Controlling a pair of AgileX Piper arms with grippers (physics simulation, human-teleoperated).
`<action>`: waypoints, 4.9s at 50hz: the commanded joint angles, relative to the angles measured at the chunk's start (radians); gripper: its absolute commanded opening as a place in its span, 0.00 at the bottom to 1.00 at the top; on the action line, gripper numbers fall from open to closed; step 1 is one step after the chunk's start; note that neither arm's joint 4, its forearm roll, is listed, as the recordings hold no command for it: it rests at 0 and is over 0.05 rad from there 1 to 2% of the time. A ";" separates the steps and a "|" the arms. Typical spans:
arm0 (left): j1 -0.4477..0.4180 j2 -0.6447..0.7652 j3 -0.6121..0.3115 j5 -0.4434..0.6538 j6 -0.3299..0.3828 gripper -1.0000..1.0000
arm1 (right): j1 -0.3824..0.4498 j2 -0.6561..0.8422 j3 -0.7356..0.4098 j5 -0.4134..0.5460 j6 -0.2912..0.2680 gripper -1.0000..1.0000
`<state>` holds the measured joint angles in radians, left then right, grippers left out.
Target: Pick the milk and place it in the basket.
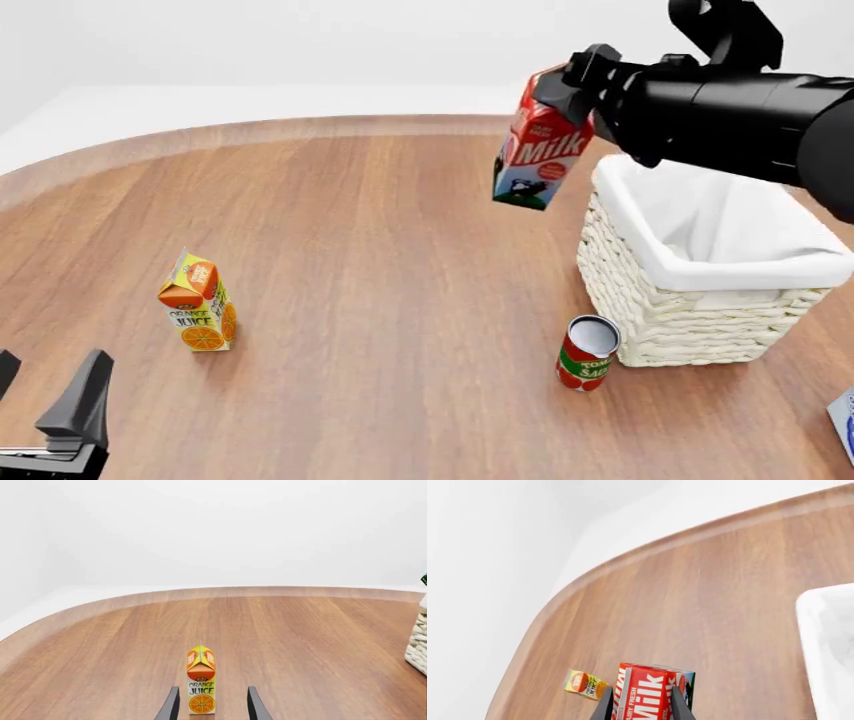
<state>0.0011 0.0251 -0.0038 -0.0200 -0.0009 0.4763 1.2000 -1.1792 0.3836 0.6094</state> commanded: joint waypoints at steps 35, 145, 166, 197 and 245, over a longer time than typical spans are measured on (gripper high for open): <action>0.000 -0.014 0.000 0.014 0.000 1.00 | -0.262 -0.136 0.036 0.029 -0.013 0.00; 0.000 -0.011 0.001 0.010 0.000 1.00 | -0.572 0.089 0.116 -0.115 -0.093 0.00; 0.000 -0.011 0.001 0.010 0.000 1.00 | -0.582 0.137 0.133 -0.152 -0.086 0.00; 0.000 -0.011 0.001 0.010 -0.001 1.00 | -0.614 0.210 0.141 -0.195 -0.082 0.00; -0.001 -0.005 0.000 0.005 0.000 1.00 | -0.654 0.313 0.145 -0.253 -0.089 0.00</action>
<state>0.0005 0.0225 -0.0036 -0.0173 -0.0008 -0.1706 1.5026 -1.0221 0.1528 0.5085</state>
